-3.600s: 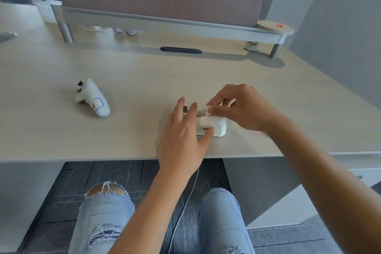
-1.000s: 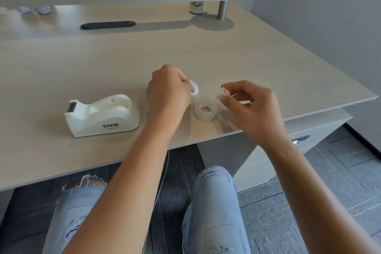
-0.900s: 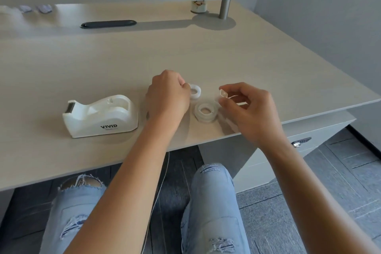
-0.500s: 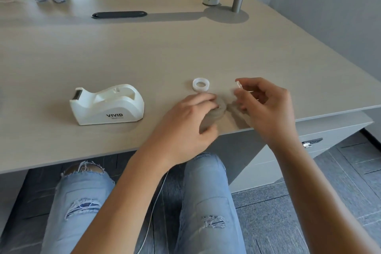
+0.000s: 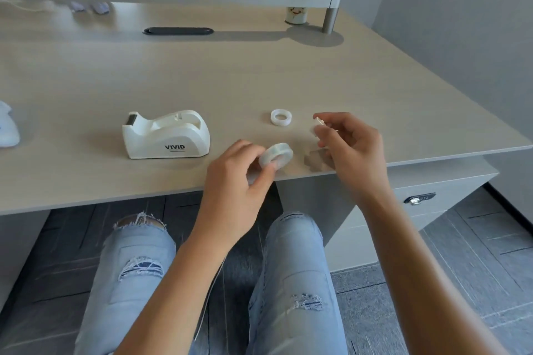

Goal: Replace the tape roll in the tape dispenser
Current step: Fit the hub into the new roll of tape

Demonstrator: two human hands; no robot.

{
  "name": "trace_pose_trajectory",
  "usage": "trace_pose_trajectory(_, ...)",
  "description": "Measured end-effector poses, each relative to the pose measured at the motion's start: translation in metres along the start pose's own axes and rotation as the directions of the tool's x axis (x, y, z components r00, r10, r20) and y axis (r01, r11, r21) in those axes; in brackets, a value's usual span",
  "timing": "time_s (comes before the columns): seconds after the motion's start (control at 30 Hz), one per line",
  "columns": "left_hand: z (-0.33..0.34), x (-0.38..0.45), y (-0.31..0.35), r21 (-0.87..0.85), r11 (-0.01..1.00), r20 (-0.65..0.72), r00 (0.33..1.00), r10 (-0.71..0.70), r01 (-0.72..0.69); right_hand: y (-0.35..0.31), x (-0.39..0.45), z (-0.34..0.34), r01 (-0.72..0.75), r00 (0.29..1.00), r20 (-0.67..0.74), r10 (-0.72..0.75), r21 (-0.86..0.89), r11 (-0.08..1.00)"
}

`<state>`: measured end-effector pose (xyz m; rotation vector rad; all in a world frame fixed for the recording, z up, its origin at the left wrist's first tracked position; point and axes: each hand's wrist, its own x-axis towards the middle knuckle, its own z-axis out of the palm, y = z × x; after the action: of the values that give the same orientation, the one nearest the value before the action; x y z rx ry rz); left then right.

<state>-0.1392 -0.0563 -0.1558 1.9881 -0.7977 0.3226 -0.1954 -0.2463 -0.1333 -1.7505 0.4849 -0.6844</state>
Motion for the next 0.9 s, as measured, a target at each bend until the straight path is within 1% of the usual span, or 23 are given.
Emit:
trace_pose_trajectory(0.03, -0.002, 0.003, 0.003, -0.088, 0.991, -0.011, 0.995, -0.101, 0.100, -0.002, -0.003, 0.001, -0.016, 1.000, 0.014, 0.016, 0.022, 1.000)
trace_pose_trajectory(0.1, -0.009, 0.012, 0.011, -0.270, 0.919, 0.018, 0.955, -0.295, 0.288, -0.007, -0.009, 0.005, -0.040, 0.998, 0.044, 0.035, 0.115, 0.993)
trace_pose_trajectory(0.17, -0.017, 0.022, 0.017, -0.460, 0.785, 0.069, 0.899, -0.433, 0.414, -0.011, -0.014, 0.009, -0.025, 0.999, 0.053, 0.014, 0.202, 0.979)
trace_pose_trajectory(0.2, -0.019, 0.027, 0.020, -0.528, 0.726, 0.091, 0.880, -0.467, 0.440, -0.014, -0.016, 0.012, -0.005, 0.999, 0.046, -0.005, 0.226, 0.974)
trace_pose_trajectory(0.27, -0.023, 0.035, 0.021, -0.615, 0.649, 0.120, 0.866, -0.486, 0.449, -0.019, -0.018, 0.016, 0.047, 0.998, 0.028, -0.055, 0.230, 0.972)
trace_pose_trajectory(0.33, -0.026, 0.040, 0.021, -0.656, 0.613, 0.131, 0.866, -0.483, 0.441, -0.026, -0.020, 0.019, 0.109, 0.993, 0.016, -0.115, 0.222, 0.969)
trace_pose_trajectory(0.47, -0.029, 0.046, 0.019, -0.686, 0.611, 0.116, 0.889, -0.443, 0.394, -0.040, -0.020, 0.027, 0.191, 0.981, -0.009, -0.196, 0.265, 0.945)
trace_pose_trajectory(0.63, -0.032, 0.047, 0.019, -0.713, 0.609, 0.082, 0.904, -0.420, 0.348, -0.041, -0.014, 0.036, 0.236, 0.969, 0.021, -0.244, 0.194, 0.952)
trace_pose_trajectory(0.77, -0.032, 0.047, 0.017, -0.750, 0.535, 0.164, 0.892, -0.421, 0.390, -0.038, -0.010, 0.043, 0.292, 0.952, 0.048, -0.301, 0.134, 0.947)
trace_pose_trajectory(0.9, -0.032, 0.046, 0.012, -0.770, 0.504, 0.185, 0.892, -0.412, 0.392, -0.038, -0.010, 0.046, 0.373, 0.923, 0.065, -0.378, 0.074, 0.925)
